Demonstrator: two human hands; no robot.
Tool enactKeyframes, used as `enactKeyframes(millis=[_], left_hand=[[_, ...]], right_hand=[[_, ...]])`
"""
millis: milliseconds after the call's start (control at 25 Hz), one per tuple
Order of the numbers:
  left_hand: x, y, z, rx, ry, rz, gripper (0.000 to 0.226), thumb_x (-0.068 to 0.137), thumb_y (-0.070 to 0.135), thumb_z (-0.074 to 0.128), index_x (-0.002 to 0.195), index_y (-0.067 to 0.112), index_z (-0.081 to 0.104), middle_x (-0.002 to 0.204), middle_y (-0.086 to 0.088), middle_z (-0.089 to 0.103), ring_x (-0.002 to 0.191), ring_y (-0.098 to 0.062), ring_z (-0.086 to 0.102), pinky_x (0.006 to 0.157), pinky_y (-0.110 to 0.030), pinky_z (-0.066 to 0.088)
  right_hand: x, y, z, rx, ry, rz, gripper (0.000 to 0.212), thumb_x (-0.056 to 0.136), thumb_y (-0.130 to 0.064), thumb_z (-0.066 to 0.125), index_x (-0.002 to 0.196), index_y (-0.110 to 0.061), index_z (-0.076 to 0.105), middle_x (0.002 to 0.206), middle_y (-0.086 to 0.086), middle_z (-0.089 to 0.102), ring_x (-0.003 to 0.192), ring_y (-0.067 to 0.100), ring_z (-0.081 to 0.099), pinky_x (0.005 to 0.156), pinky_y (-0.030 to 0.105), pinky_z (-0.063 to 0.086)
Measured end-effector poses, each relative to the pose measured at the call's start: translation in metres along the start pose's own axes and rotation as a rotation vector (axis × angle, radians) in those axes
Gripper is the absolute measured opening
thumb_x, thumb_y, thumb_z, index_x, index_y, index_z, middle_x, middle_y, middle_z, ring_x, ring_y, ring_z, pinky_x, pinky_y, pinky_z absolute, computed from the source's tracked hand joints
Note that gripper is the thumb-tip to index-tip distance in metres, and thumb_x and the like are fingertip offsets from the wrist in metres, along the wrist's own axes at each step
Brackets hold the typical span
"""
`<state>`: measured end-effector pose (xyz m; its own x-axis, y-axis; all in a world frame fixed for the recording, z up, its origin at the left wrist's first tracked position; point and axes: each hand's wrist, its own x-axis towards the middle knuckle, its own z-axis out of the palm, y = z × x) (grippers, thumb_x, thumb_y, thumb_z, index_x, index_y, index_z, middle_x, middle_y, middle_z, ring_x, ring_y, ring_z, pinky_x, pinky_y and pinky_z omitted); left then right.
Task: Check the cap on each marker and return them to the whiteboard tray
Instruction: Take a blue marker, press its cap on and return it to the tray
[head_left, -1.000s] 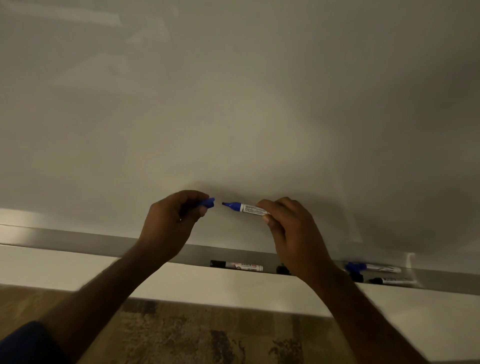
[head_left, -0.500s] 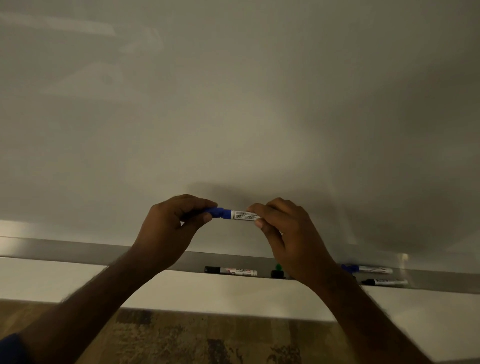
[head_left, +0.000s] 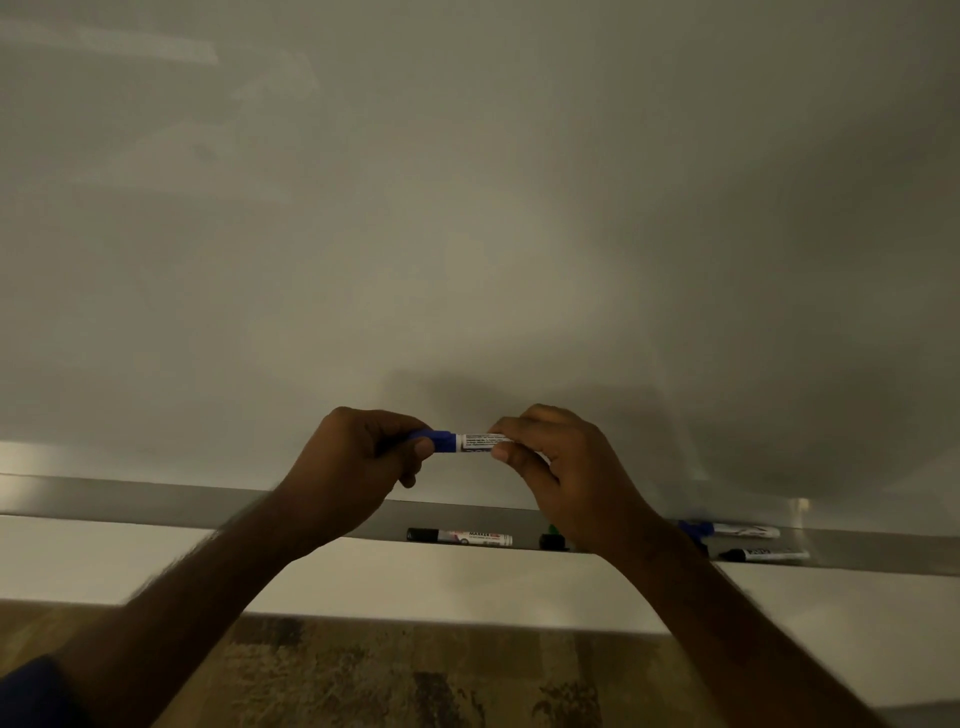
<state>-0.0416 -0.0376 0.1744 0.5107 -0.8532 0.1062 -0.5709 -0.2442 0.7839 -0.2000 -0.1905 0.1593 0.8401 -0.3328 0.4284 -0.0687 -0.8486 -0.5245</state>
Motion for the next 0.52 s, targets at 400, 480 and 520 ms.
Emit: enactKeyframes(millis=[400,480,520], left_hand=[[0.019,-0.05,0.029,0.124,-0.081,0.014,0.023,0.093,0.021,0.055,0.113,0.019,0.066,0.085,-0.001,0.069,0.076,-0.015,0.059,0.069,-0.023,0.047],[0.02,-0.074,0.045,0.16,-0.075,-0.002,0.025,0.093,0.019,0.056,0.116,0.02,0.065,0.097,-0.001,0.067,0.082,-0.011,0.056,0.07,-0.017,0.04],[0.02,-0.085,0.053,0.147,-0.06,-0.022,0.025,0.091,0.018,0.058,0.115,0.021,0.066,0.101,0.0,0.068,0.083,-0.009,0.055,0.07,-0.015,0.039]], right_hand=[[-0.02,0.04,0.046,0.136,-0.069,0.197,0.023,0.095,-0.013,0.053,0.116,-0.012,0.062,0.093,0.0,0.059,0.085,0.014,0.051,0.076,0.03,0.046],[-0.032,0.053,0.068,0.13,-0.085,0.292,0.026,0.095,-0.012,0.053,0.12,-0.015,0.059,0.106,0.004,0.062,0.097,0.016,0.052,0.087,0.034,0.044],[-0.037,0.059,0.079,0.114,-0.075,0.336,0.026,0.094,-0.013,0.054,0.12,-0.017,0.059,0.111,0.004,0.063,0.102,0.017,0.052,0.091,0.036,0.042]])
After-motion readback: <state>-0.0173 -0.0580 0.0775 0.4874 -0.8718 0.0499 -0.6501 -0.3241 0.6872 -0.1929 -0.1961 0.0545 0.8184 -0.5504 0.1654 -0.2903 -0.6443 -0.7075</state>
